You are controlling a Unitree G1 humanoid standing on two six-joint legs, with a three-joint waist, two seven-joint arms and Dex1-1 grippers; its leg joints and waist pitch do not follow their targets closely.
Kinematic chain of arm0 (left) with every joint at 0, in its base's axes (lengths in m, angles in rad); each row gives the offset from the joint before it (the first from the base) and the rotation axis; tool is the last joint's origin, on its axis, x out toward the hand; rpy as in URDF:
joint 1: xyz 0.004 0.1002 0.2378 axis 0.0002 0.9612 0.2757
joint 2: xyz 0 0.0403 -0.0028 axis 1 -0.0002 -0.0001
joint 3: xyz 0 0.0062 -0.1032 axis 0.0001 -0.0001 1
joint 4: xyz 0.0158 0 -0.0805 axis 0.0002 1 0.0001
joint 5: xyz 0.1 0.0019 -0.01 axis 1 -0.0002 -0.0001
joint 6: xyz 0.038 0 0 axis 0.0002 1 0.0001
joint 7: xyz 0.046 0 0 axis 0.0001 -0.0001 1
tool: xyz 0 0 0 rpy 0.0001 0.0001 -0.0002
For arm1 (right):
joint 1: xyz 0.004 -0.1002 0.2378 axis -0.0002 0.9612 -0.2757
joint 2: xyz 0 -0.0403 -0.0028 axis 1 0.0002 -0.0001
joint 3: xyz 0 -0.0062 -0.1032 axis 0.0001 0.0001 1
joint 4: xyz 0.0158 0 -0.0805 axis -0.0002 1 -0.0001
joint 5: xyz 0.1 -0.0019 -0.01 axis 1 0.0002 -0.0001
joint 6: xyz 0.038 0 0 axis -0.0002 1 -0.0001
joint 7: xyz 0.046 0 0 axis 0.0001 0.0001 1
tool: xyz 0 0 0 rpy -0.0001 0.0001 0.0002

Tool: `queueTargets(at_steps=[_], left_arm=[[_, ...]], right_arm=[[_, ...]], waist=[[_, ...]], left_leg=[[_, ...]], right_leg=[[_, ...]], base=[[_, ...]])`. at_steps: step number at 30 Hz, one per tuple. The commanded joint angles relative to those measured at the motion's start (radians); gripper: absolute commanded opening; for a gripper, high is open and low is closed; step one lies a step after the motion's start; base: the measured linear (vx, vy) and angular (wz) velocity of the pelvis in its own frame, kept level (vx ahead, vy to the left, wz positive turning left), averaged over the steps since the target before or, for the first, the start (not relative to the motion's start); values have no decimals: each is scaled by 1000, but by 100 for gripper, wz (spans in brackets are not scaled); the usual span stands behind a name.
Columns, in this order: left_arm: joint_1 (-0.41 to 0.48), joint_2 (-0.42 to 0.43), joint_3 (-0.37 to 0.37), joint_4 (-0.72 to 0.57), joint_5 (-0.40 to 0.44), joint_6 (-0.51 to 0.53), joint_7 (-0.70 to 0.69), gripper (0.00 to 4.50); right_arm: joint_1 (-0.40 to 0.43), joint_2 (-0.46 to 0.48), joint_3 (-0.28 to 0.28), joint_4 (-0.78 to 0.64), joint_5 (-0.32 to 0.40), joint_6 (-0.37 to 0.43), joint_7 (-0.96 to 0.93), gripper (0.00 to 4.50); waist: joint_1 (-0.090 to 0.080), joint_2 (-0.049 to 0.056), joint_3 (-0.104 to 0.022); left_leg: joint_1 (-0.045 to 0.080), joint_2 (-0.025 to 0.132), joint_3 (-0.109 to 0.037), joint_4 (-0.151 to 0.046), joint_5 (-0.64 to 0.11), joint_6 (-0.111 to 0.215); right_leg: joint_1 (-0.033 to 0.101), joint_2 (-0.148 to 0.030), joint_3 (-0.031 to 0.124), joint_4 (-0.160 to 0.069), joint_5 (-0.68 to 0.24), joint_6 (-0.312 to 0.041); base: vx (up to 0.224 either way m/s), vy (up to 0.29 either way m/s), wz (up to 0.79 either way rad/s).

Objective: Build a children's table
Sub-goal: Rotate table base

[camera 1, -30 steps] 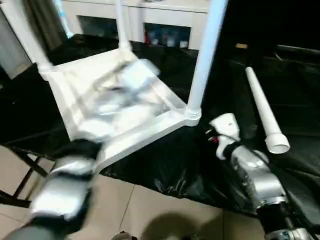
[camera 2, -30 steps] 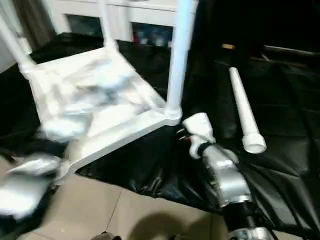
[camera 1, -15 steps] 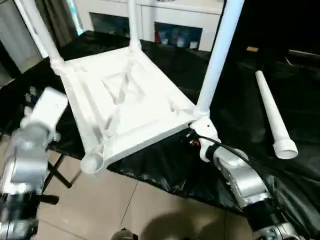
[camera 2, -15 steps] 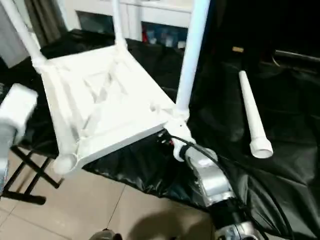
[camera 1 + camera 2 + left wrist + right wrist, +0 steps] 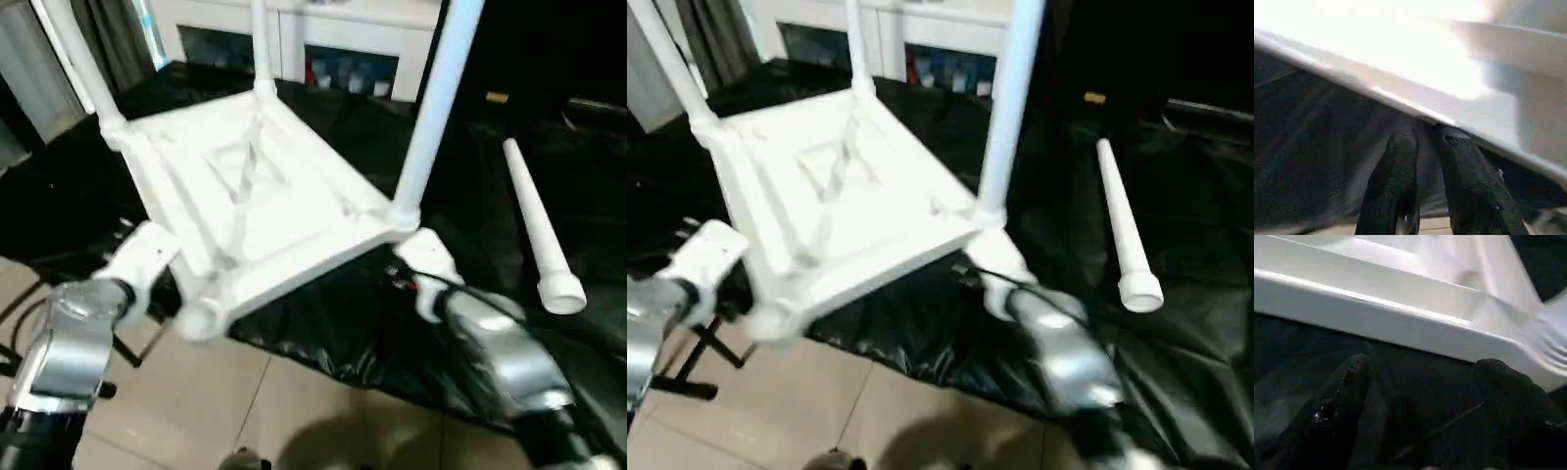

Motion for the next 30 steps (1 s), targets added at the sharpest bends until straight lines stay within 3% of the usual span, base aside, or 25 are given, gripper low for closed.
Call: queueTargets(at_steps=[1, 3, 4, 5, 6, 8, 9, 10, 11, 12, 13, 16, 18, 23, 27, 28, 30], left_arm=[[-8, -12, -69, -5, -30, -10, -45, 92], [-11, -17, -89, 6, -32, -20, -50, 92], [-28, -49, -125, 43, -39, -43, -54, 92], [-35, -58, -133, 56, -40, -53, -54, 92], [-53, -87, -147, 89, -42, -72, -48, 92], [-76, -116, -156, 126, -42, -90, -39, 92], [-94, -135, -162, 153, -41, -103, -33, 92], [-114, -152, -171, 180, -42, -109, -25, 92], [-134, -167, -180, 204, -45, -119, -19, 92], [-153, -183, -188, 224, -49, -128, -9, 92], [-163, -193, -191, 235, -51, -134, -3, 92], [-197, -247, -207, 282, -67, -178, 15, 92], [-201, -273, -206, 291, -77, -211, 22, 92], [-162, -303, -159, 216, -122, -251, 43, 92], [-76, -319, -42, 40, -188, -262, 94, 92], [-12, -365, 43, -68, -198, -243, 175, 92], [33, -409, 93, -116, -196, -299, 257, 92]], right_arm=[[27, -37, 11, -66, 42, 21, 86, 379], [40, -59, 15, -91, 54, 26, 112, 379], [66, -100, 7, -150, 95, 53, 166, 379], [71, -110, 3, -165, 106, 60, 179, 379], [83, -135, -6, -196, 128, 76, 208, 379], [94, -163, -14, -222, 146, 92, 239, 379], [100, -181, -18, -236, 156, 97, 259, 379], [108, -200, -23, -250, 166, 103, 280, 379], [113, -214, -28, -258, 174, 106, 296, 379], [118, -226, -34, -266, 178, 109, 306, 379], [120, -231, -38, -268, 178, 109, 308, 379], [132, -259, -57, -287, 189, 124, 303, 379], [138, -266, -68, -298, 196, 134, 295, 379], [160, -257, -102, -339, 206, 153, 252, 379], [180, -197, -145, -387, 214, 189, 156, 379], [166, -96, -177, -364, 183, 198, 7, 379], [152, -13, -199, -337, 172, 201, -107, 379]], waist=[[-4, 24, -58], [-5, 18, -60], [-6, 20, -59], [-4, 29, -60], [-6, 21, -61], [-4, 21, -63], [-6, 33, -63], [-6, 25, -63], [-5, 38, -63], [-4, 31, -64], [-3, 30, -64], [-7, 35, -67], [-7, 33, -70], [-11, 35, -76], [-28, 33, -76], [-35, 28, -72], [-42, 24, -69]], left_leg=[[12, 48, -24, -77, -257, 24], [11, 48, -23, -76, -251, 28], [9, 46, -23, -74, -238, 35], [10, 47, -23, -72, -234, 35], [9, 44, -21, -69, -222, 46], [7, 45, -23, -68, -204, 54], [7, 44, -22, -66, -207, 57], [6, 42, -22, -64, -208, 60], [5, 41, -23, -64, -209, 60], [12, 41, -21, -62, -222, 64], [11, 40, -20, -61, -220, 66], [1, 39, -23, -60, -195, 71], [0, 40, -24, -58, -178, 77], [-5, 43, -25, -54, -147, 91], [-10, 45, -24, -53, -129, 99], [-13, 46, -22, -56, -122, 98], [-9, 41, -20, -55, -151, 93]], right_leg=[[47, -83, 59, -82, -233, -160], [49, -82, 58, -87, -249, -150], [50, -80, 58, -89, -247, -146], [49, -80, 59, -88, -244, -144], [51, -78, 58, -91, -241, -139], [52, -80, 56, -90, -251, -138], [50, -79, 54, -94, -264, -135], [52, -80, 54, -96, -284, -128], [52, -80, 54, -96, -297, -124], [48, -77, 53, -103, -331, -113], [47, -77, 54, -105, -338, -110], [51, -78, 49, -105, -347, -102], [54, -78, 48, -103, -331, -102], [57, -78, 47, -92, -238, -132], [60, -78, 45, -86, -208, -156], [54, -78, 44, -86, -210, -167], [50, -77, 40, -99, -288, -156]], base=[[0, 0, 0], [0, 0, 0], [0, 0, 0], [0, 0, 0], [0, 0, 0], [0, 0, 0], [0, 0, 0], [0, 0, 0], [0, 0, 0], [0, 0, 0], [0, 0, 0], [0, 0, 0], [0, 0, 0], [0, 0, 0], [0, 0, 0], [0, 0, 0], [0, 0, 0]])
